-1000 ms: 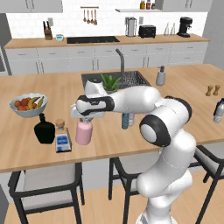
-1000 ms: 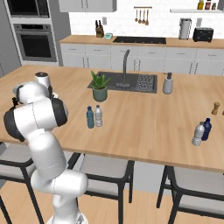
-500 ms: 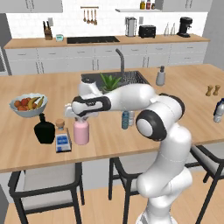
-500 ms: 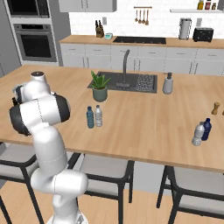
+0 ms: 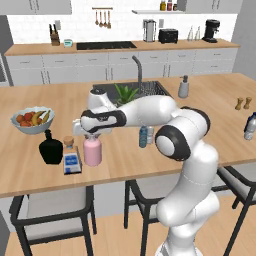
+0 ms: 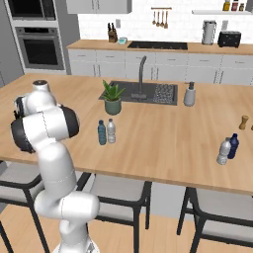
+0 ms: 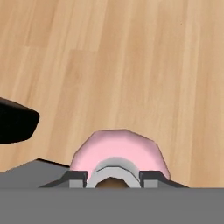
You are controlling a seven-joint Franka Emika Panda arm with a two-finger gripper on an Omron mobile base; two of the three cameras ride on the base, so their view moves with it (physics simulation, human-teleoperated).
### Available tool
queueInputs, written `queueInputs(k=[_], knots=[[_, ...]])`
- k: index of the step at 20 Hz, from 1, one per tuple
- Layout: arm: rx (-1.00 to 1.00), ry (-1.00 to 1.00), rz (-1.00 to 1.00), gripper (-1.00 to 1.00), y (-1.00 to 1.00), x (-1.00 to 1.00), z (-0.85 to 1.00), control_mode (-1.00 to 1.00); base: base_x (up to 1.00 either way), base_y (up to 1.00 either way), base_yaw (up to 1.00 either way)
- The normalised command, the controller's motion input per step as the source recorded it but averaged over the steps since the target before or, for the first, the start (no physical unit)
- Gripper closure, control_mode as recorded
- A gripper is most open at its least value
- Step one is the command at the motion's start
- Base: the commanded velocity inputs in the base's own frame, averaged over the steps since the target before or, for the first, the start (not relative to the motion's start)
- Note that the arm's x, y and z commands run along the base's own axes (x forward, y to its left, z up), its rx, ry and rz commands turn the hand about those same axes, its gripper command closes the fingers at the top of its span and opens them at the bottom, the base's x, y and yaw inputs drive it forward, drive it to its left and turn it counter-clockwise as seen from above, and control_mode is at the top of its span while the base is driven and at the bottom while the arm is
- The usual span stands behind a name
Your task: Move the plastic bottles in the middle to the plastics group, and the glass bottles in the middle to the glass group.
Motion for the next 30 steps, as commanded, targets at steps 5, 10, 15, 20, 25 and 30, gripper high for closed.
queueInputs(k=[5, 10, 15, 20, 25, 30], knots=[[0.00, 0.00, -0.01, -1.00, -0.04, -0.24, -0.16, -1.00, 0.00, 0.00, 0.00], [0.00, 0.00, -0.03, -1.00, -0.10, -0.01, 0.07, -1.00, 0.00, 0.00, 0.00], [0.00, -0.01, -0.05, -1.00, -0.18, -0.01, 0.29, -1.00, 0.00, 0.00, 0.00], [0.00, -0.06, -0.09, -1.00, -0.49, -0.22, 0.24, -1.00, 0.00, 0.00, 0.00], [0.01, -0.12, -0.19, -1.00, -0.72, -0.35, 0.02, -1.00, 0.00, 0.00, 0.00], [0.02, -0.03, -0.29, -1.00, -0.80, -0.15, 0.00, -1.00, 0.00, 0.00, 0.00]])
